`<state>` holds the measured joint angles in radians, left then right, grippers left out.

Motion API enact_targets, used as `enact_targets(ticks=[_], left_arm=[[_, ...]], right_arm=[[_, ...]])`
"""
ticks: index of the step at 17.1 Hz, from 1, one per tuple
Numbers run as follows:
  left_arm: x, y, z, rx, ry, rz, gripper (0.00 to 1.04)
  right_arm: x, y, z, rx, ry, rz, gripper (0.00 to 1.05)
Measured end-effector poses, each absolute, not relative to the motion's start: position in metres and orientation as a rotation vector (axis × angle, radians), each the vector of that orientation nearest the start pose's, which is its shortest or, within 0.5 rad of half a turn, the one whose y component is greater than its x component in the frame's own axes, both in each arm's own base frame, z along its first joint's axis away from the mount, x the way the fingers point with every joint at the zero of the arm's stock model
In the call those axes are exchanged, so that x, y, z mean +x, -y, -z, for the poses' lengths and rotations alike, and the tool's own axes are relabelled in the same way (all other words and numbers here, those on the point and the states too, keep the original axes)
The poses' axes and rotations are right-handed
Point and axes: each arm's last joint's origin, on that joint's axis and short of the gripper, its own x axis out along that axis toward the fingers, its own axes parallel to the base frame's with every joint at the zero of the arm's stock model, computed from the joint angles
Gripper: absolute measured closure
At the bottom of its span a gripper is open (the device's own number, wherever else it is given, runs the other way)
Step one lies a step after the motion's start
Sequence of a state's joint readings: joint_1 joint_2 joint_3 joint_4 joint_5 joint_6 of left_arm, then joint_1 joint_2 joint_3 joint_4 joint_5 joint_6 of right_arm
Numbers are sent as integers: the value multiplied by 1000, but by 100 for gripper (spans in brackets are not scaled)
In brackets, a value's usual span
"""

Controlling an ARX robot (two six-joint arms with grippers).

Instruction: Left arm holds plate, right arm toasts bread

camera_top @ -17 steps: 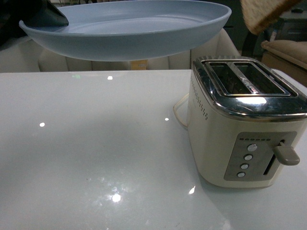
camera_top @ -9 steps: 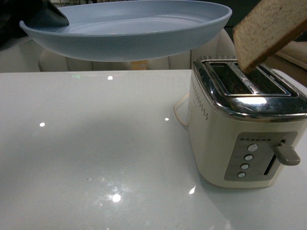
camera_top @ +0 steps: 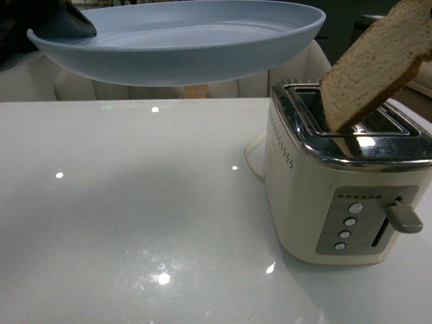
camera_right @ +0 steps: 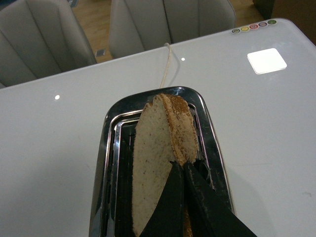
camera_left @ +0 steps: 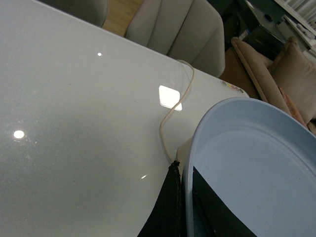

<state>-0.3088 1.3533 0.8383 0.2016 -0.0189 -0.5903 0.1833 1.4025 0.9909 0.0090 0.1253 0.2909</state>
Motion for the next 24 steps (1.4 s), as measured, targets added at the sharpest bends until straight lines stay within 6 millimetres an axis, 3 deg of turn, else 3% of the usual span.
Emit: enact_targets(ticks=[4,8,14,18,19,23,24], left_arm=[[284,90,-263,-530,-385,187,102],[284,90,-263,-530,-385,187,102],[284,90,-263,-531,-385,187,102],[284,90,-263,-531,-385,187,102],[284,90,-263,-531,-384,187,102],[284,90,-263,-531,-384,187,102],[284,90,-263,-531,-384,187,102]], right_arm=[[310,-58,-281,218,-407,-4,103],[323,-69,-267,189,-498,-4,103],[338,-83,-263,182,-571,-8,103],[349,-88,-246,222,-655,9,103],[349,-90,-244,227,-662,9,97],[349,-92,-245,247,-657,1,55],[350,-92,-245,252,-651,0,50]])
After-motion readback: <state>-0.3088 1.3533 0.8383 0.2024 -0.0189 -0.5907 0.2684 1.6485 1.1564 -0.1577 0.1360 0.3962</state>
